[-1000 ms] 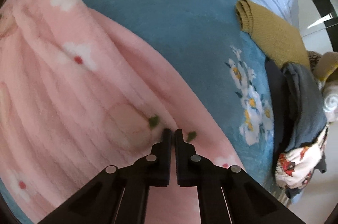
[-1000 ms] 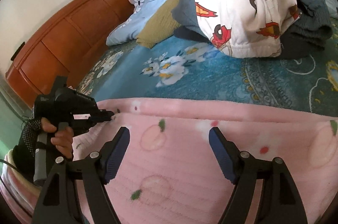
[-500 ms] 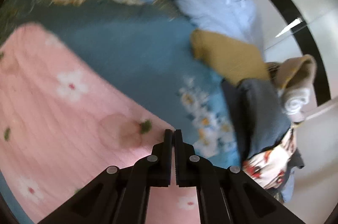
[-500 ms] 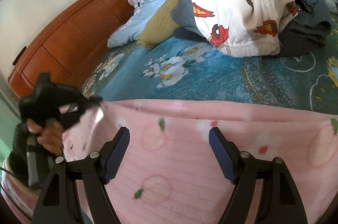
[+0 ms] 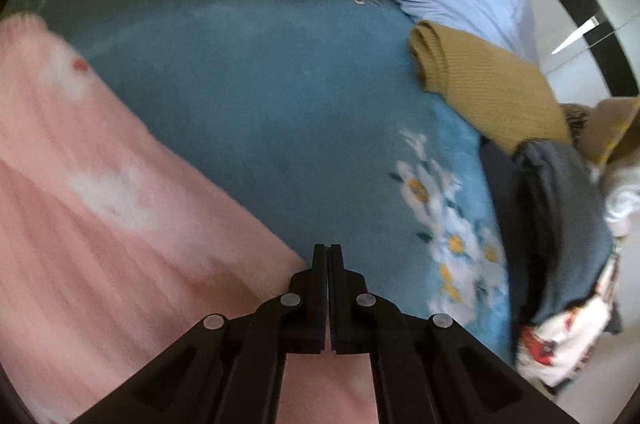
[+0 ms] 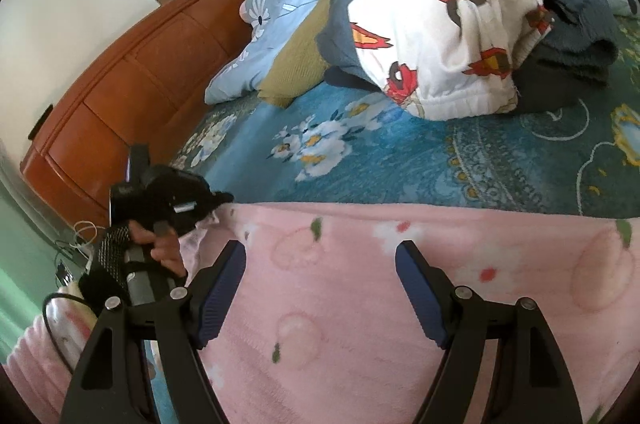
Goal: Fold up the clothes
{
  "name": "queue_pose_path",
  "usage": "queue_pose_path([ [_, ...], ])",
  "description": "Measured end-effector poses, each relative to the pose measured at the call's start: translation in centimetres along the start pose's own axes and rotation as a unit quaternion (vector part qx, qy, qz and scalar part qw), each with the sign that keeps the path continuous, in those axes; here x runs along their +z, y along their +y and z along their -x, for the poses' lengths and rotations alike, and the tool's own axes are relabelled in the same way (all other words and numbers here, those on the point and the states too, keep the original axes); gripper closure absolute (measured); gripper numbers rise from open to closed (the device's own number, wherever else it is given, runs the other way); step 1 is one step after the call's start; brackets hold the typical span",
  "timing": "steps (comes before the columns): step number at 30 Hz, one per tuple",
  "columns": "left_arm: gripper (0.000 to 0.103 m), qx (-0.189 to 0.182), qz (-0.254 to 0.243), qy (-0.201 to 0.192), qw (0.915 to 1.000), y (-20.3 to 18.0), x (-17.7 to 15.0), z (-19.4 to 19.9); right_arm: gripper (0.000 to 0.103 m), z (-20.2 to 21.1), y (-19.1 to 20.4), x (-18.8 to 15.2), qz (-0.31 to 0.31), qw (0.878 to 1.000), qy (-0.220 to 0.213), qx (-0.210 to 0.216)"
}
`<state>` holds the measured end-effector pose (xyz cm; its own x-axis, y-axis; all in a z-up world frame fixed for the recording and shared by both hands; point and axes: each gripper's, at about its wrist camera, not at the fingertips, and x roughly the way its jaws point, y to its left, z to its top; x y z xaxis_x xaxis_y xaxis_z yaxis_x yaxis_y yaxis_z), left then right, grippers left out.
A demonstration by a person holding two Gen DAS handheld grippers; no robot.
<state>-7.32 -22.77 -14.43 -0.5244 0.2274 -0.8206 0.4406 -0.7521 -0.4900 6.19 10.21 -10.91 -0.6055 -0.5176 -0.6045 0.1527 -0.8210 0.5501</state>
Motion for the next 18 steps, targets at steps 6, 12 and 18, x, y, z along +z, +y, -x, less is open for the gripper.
queue_pose_path([
  [6,0.101,-0.073,-0.084,-0.047,0.9927,-2.1,-3.8,7.5,0.025,-0.2,-0.6,0.1,-0.013,1.000,0.002,-0.001],
  [12,0.092,-0.105,-0.179,-0.053,0.9768,-2.2,-12.5,11.2,0.025,-0.1,0.7,-0.1,0.013,1.000,-0.007,-0.020],
  [18,0.089,-0.112,-0.231,0.009,0.9664,-0.5,-19.5,11.3,0.025,0.9,2.5,-0.7,0.035,0.999,-0.017,-0.023],
])
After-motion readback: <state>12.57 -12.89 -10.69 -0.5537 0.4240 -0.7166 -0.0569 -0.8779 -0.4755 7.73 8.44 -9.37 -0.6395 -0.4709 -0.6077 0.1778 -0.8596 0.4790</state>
